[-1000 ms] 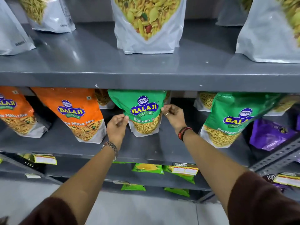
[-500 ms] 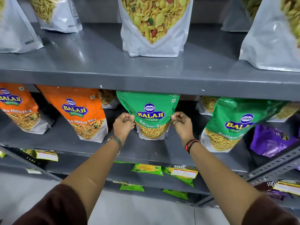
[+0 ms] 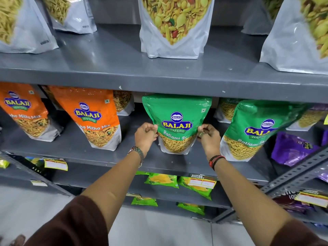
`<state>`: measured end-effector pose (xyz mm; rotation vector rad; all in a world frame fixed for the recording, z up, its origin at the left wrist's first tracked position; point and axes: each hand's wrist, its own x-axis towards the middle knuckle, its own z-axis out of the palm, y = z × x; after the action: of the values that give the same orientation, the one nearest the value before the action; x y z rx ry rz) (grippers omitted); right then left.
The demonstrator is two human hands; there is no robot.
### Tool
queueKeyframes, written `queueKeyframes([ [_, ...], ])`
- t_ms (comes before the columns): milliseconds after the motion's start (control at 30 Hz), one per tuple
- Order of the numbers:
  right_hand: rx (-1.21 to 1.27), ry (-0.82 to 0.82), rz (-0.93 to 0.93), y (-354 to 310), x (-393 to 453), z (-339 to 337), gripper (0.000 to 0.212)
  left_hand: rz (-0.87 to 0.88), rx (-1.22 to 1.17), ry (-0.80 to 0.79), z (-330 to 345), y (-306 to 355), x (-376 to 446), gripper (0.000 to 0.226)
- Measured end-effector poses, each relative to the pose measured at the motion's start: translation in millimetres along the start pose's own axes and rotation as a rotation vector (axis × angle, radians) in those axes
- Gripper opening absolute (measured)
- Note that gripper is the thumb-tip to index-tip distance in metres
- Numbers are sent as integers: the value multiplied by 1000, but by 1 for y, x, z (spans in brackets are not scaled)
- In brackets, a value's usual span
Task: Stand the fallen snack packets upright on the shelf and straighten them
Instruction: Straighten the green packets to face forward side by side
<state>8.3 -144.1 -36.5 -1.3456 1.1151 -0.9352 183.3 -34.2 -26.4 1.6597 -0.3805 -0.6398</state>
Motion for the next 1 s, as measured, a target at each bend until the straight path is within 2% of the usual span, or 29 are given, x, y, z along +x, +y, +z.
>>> queueKeyframes([
  [233, -17, 36, 10, -4, -3, 1, 25, 14, 10, 17, -1, -2, -2, 15],
  [467, -27, 39, -14, -4, -9, 3, 21, 71, 41, -52, -6, -5, 0, 8],
  [600, -12, 11, -48, 1, -20, -8, 16, 80, 9, -53, -12, -23, -1, 18],
  [733, 25, 49, 2, 22, -40, -40, 14, -13, -64, -40, -11, -56, -20, 34],
  [833, -36, 102, 12, 41, -60, -77, 17, 23, -2, -57, 0, -74, -52, 34],
  [933, -13, 229, -17, 54, -68, -115, 21, 83, 25, -109, 23, -80, -77, 33],
  [1000, -26, 302, -54, 60, -58, -144, 15, 99, 27, -133, 47, -77, -90, 33],
])
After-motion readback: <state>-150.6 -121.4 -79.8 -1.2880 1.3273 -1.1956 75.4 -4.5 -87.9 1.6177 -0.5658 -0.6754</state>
